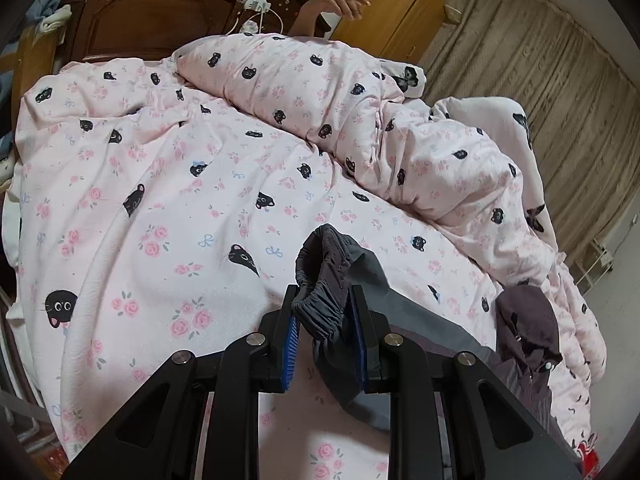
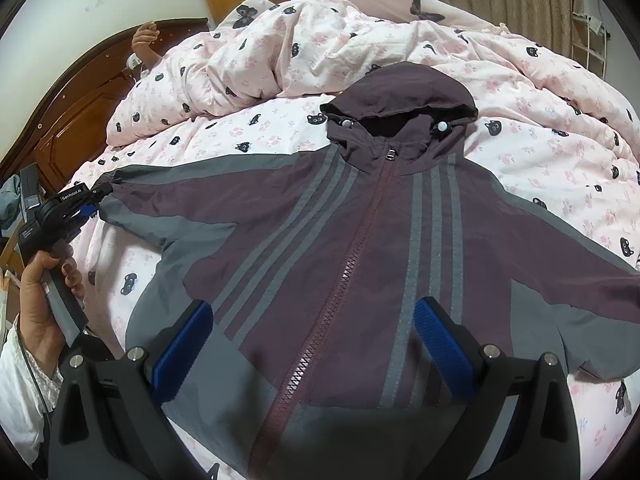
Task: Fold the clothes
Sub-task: 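Carry the held cuff with the left gripper across the jacket body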
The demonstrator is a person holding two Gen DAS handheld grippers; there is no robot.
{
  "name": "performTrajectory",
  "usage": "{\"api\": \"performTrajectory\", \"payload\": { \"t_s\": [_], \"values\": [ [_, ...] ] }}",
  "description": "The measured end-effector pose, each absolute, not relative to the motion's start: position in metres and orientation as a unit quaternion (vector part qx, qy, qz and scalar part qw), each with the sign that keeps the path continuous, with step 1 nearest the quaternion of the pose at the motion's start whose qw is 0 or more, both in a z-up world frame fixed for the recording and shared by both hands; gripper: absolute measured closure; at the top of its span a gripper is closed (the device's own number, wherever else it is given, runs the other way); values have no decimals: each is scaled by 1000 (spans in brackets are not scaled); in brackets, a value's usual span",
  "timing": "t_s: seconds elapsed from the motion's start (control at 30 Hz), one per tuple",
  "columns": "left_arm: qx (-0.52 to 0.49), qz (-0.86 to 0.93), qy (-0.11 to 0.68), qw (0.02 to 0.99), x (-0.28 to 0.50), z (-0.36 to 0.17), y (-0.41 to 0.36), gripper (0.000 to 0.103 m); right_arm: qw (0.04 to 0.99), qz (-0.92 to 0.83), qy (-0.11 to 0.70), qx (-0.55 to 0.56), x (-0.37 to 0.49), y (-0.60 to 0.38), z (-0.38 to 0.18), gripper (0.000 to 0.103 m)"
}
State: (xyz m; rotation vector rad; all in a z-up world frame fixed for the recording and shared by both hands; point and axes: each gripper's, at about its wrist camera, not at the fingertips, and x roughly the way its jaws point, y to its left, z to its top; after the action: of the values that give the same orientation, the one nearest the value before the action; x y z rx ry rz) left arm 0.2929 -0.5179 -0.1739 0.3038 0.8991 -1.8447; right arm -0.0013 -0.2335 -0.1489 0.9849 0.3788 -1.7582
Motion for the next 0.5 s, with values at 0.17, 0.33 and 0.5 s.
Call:
{"api": "performTrajectory", "payload": {
  "t_s": [0.17,0.33,0.5],
  "values": [
    [122,-767,384,499,295,-176,-521,83,517,-731,153,418,-3,-233,-152,1],
    [127,-768,373,505,292,-174,-518,83,517,-729,155,420,-2,-235,-153,1],
    [129,-762,376,512,293,-175,-520,83,517,-728,157,422,0,-237,-154,1]
  ]
}}
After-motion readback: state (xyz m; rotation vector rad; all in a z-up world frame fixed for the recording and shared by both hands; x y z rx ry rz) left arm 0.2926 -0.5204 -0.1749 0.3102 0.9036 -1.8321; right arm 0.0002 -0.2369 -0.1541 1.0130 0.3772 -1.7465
